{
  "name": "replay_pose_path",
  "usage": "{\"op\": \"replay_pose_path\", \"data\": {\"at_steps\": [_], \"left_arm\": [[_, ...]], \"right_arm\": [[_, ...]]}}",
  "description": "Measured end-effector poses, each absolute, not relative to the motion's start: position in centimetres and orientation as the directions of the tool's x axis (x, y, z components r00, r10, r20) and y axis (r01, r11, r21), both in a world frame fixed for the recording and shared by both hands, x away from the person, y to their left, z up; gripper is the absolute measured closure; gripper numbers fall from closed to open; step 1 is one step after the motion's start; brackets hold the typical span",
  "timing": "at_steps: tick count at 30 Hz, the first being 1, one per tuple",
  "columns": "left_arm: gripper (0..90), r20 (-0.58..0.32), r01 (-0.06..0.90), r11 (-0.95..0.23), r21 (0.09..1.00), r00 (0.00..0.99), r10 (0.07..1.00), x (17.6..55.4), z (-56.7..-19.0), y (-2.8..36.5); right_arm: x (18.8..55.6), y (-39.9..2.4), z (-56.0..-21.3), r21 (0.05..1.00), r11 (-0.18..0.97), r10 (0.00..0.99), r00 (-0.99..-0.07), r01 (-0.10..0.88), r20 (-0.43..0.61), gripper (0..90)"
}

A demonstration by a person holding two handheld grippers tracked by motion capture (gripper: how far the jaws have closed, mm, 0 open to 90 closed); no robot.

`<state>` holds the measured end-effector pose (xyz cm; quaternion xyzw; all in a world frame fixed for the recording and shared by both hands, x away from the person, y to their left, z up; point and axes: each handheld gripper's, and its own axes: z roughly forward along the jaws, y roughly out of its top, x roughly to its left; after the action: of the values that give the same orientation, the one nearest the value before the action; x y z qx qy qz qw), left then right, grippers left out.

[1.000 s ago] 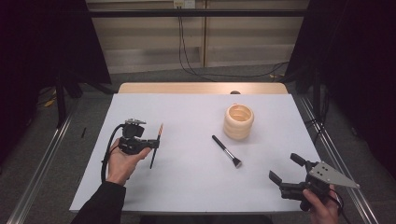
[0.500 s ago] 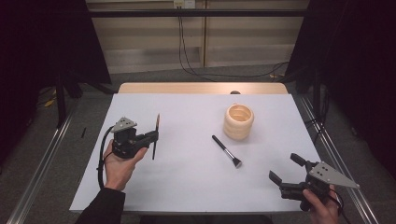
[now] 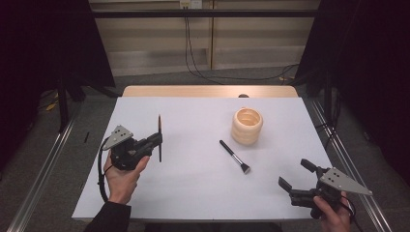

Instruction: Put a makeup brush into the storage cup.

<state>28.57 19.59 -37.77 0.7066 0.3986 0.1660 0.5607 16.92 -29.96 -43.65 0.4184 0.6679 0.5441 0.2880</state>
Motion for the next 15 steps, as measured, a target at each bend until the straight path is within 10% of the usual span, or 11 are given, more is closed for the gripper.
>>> {"op": "replay_pose_path", "data": {"at_steps": [15], "left_arm": [[84.1,-0.221,0.348,-0.031,0.937,0.66,0.718,27.2,-37.5,19.2]], "right_arm": [[16.9,-30.0,-43.4,0.968,0.017,0.847,-0.518,0.25,0.119,0.0]]}}
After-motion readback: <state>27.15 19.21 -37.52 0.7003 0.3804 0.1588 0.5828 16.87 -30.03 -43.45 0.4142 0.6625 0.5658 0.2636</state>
